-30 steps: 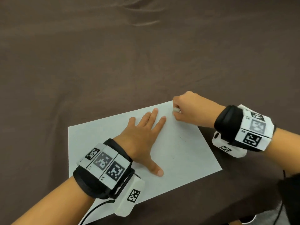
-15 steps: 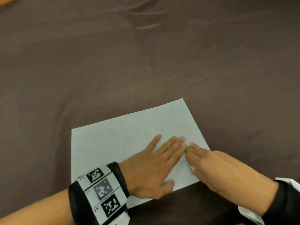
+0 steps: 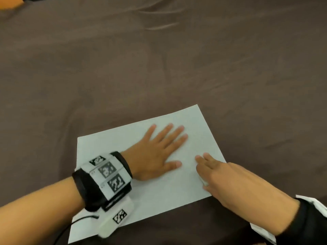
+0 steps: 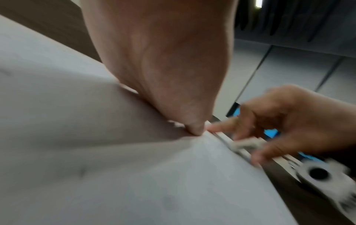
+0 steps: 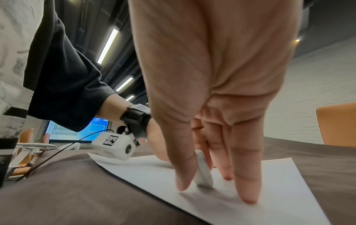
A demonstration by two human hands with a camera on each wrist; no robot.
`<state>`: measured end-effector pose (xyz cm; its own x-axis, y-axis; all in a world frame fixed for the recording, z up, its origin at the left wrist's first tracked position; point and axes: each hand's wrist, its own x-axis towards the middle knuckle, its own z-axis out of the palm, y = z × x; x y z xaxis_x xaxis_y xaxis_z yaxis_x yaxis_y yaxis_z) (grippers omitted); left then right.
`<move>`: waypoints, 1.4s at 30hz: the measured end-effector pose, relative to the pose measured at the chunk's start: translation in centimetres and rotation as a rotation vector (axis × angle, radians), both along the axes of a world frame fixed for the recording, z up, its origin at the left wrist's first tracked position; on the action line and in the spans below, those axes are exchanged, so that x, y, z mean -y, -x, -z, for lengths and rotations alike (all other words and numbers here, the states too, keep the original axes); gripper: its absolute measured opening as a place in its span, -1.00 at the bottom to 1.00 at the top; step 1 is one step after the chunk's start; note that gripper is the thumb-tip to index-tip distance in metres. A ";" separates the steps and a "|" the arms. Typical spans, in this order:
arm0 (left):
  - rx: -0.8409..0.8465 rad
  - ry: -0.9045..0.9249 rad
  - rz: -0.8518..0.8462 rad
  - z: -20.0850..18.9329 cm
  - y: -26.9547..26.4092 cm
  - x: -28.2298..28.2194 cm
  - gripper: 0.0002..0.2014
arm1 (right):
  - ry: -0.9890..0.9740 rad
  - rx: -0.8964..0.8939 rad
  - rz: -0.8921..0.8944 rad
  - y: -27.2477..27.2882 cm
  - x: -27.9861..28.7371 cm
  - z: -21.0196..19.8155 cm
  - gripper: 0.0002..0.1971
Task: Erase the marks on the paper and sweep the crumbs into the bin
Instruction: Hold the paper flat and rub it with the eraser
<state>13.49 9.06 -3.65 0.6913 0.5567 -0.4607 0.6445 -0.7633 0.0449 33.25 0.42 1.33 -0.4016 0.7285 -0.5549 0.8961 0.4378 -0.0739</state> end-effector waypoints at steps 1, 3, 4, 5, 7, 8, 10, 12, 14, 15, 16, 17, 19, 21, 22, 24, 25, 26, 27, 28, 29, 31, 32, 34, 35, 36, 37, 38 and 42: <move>-0.023 -0.027 -0.066 -0.1 0.1 -0.7 -0.25 | 0.001 -0.023 0.009 -0.1 0.0 0.0 -0.48; -0.008 -0.061 -0.065 -0.2 -0.3 -1.0 -0.20 | 0.000 -0.042 0.024 -0.2 0.1 0.0 -0.50; 0.027 -0.045 0.007 -0.2 -0.8 -0.5 -0.23 | -0.011 -0.039 0.024 -0.2 0.1 -0.1 -0.50; 0.069 -0.007 0.093 -0.1 -1.3 0.1 -0.28 | -0.021 -0.043 0.026 -0.2 0.1 -0.2 -0.51; 0.138 0.050 0.190 0.2 -1.7 1.2 -0.35 | -0.029 -0.063 0.024 -0.3 0.2 -0.2 -0.53; 0.155 0.047 0.180 0.4 -1.5 1.1 -0.36 | -0.027 -0.067 0.022 -0.4 0.3 -0.3 -0.53; 0.112 0.030 0.060 0.3 -1.1 -0.2 -0.34 | -0.038 -0.079 0.011 -0.5 0.4 -0.3 -0.50; 0.031 0.035 -0.105 -0.3 -0.9 -1.6 -0.30 | -0.044 -0.097 0.015 -0.6 0.4 -0.3 -0.48; 0.018 0.007 -0.086 -0.6 -1.5 -1.7 -0.25 | -0.050 -0.103 0.017 -0.5 0.5 -0.3 -0.48; 0.045 -0.003 0.003 -0.5 -2.0 -1.2 -0.25 | -0.056 -0.104 0.016 -0.5 0.6 -0.2 -0.49; 0.076 0.009 0.099 -0.2 -2.5 -0.5 -0.26 | -0.068 -0.105 0.018 -0.4 0.5 -0.1 -0.50; 0.106 0.032 0.162 0.2 -2.8 0.2 -0.29 | -0.078 -0.101 0.021 -0.4 0.5 0.0 -0.51; 0.144 0.035 0.156 0.9 -2.5 0.3 -0.32 | -0.070 -0.086 0.022 -0.4 0.5 0.2 -0.48; 0.125 0.035 0.014 1.1 -1.5 -1.1 -0.28 | -0.050 -0.083 0.005 -0.5 0.5 0.3 -0.47; 0.099 0.039 -0.076 0.9 -0.8 -1.8 -0.24 | -0.047 -0.094 -0.003 -0.6 0.5 0.2 -0.48; 0.047 0.017 -0.230 0.6 0.3 -2.8 -0.15 | -0.050 -0.116 -0.019 -0.8 0.5 0.2 -0.50; 0.030 -0.003 -0.257 0.4 0.4 -2.8 -0.12 | -0.052 -0.121 -0.024 -0.9 0.6 0.3 -0.51; 0.024 -0.015 -0.227 0.2 0.1 -2.4 -0.12 | -0.055 -0.125 -0.027 -0.9 0.6 0.4 -0.52; 0.033 -0.014 -0.139 0.2 -0.4 -1.6 -0.17 | -0.057 -0.129 -0.032 -0.9 0.6 0.4 -0.52; 0.063 0.002 -0.028 0.2 -0.9 -0.7 -0.24 | -0.060 -0.133 -0.031 -0.8 0.5 0.5 -0.52; 0.109 0.020 0.072 0.3 -1.4 0.2 -0.30 | -0.059 -0.130 -0.023 -0.8 0.4 0.7 -0.51; 0.158 0.016 0.134 0.4 -1.5 0.9 -0.36 | -0.058 -0.124 -0.012 -0.8 0.4 1.2 -0.46; 0.135 0.006 0.088 0.5 -1.1 0.7 -0.34 | -0.060 -0.136 -0.004 -0.9 0.4 1.5 -0.43; 0.050 -0.010 -0.084 0.4 0.0 -0.1 -0.25 | -0.063 -0.168 0.016 -1.2 0.4 2.2 -0.39; 0.019 -0.024 -0.149 0.2 0.6 -0.3 -0.20 | -0.067 -0.175 0.021 -1.3 0.4 2.4 -0.39; 0.019 -0.051 -0.166 0.0 0.8 -0.1 -0.17 | -0.071 -0.181 0.024 -1.4 0.3 2.5 -0.39; 0.056 -0.084 -0.120 -0.2 0.9 0.5 -0.18 | -0.069 -0.186 0.028 -1.4 0.2 2.5 -0.40; 0.100 -0.092 -0.023 -0.5 0.8 1.4 -0.22 | -0.066 -0.187 0.032 -1.4 0.1 2.4 -0.40; 0.118 0.002 0.270 -0.2 1.8 4.8 -0.32 | -0.041 -0.176 0.021 -1.2 0.0 1.9 -0.41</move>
